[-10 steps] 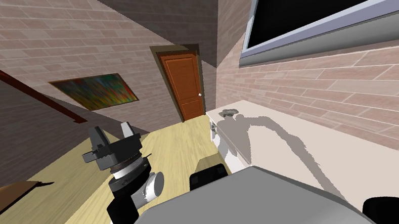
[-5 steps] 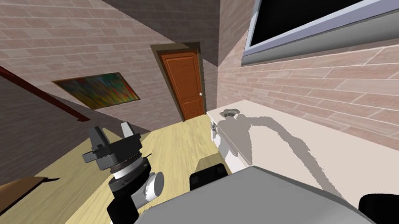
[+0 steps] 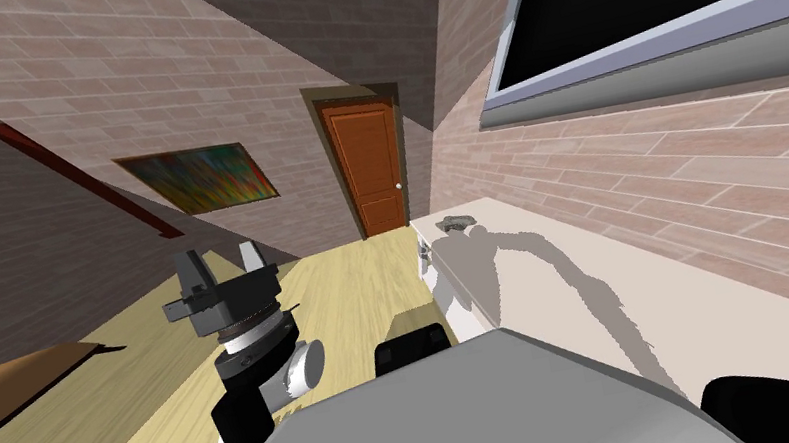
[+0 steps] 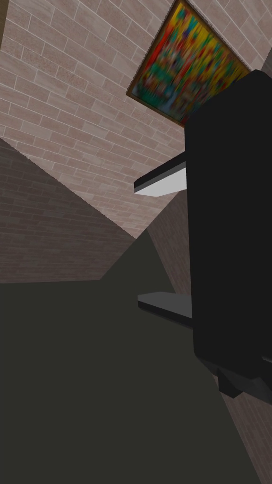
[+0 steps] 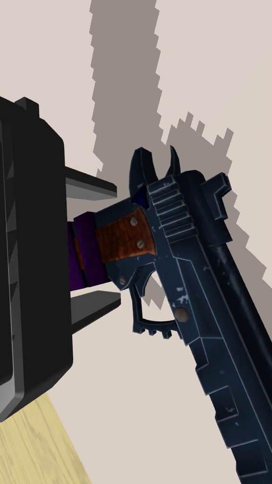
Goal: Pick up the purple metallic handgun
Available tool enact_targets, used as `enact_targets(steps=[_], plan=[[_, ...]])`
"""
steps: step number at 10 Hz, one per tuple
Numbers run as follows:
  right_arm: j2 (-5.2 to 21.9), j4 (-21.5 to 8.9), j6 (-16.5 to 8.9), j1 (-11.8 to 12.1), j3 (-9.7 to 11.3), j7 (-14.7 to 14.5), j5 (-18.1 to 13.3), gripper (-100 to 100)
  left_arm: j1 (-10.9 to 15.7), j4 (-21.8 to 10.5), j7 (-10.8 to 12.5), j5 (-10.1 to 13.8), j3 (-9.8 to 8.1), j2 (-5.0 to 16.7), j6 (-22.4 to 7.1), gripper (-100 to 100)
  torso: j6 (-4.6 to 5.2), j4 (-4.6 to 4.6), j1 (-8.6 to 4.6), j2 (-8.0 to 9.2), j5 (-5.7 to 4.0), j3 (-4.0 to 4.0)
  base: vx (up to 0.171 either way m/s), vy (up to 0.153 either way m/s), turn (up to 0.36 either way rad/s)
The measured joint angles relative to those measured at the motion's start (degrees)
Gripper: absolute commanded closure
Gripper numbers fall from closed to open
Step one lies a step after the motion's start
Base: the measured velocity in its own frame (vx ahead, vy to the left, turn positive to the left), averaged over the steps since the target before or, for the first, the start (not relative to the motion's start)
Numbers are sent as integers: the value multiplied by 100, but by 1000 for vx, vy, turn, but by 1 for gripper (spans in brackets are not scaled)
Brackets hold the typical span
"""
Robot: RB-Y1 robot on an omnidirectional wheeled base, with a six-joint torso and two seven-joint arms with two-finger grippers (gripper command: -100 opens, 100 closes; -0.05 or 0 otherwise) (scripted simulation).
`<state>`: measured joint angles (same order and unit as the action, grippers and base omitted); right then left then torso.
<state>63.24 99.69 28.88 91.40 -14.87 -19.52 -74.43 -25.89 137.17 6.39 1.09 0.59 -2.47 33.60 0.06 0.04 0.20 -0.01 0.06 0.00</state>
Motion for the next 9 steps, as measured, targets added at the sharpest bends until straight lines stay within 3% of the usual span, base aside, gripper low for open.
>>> enact_targets(steps=[3, 4, 5, 8, 9], plan=[[3, 2, -3, -5, -5, -5, -2, 100, 0, 0, 0, 0, 0, 0, 0, 0, 6, -2, 1, -1, 0, -1, 0, 0, 0], [2, 1, -3, -5, -5, -3, -1, 0, 0, 0, 0, 0, 0, 0, 0, 0, 5, -2, 1, -1, 0, -1, 0, 0, 0], [2, 1, -4, -5, -5, -3, -1, 100, 0, 0, 0, 0, 0, 0, 0, 0, 5, -2, 1, 0, 0, -1, 6, -2, -74], [71, 291, 74, 401, -419, 40, 46, 100, 0, 0, 0, 0, 0, 0, 0, 0, 8, -4, 8, -4, 6, -4, 7, -2, -62], [74, 301, 82, 414, -436, 49, 49, 0, 0, 0, 0, 0, 0, 0, 0, 0, 6, -4, 7, -3, 3, -3, 0, 0, 0]])
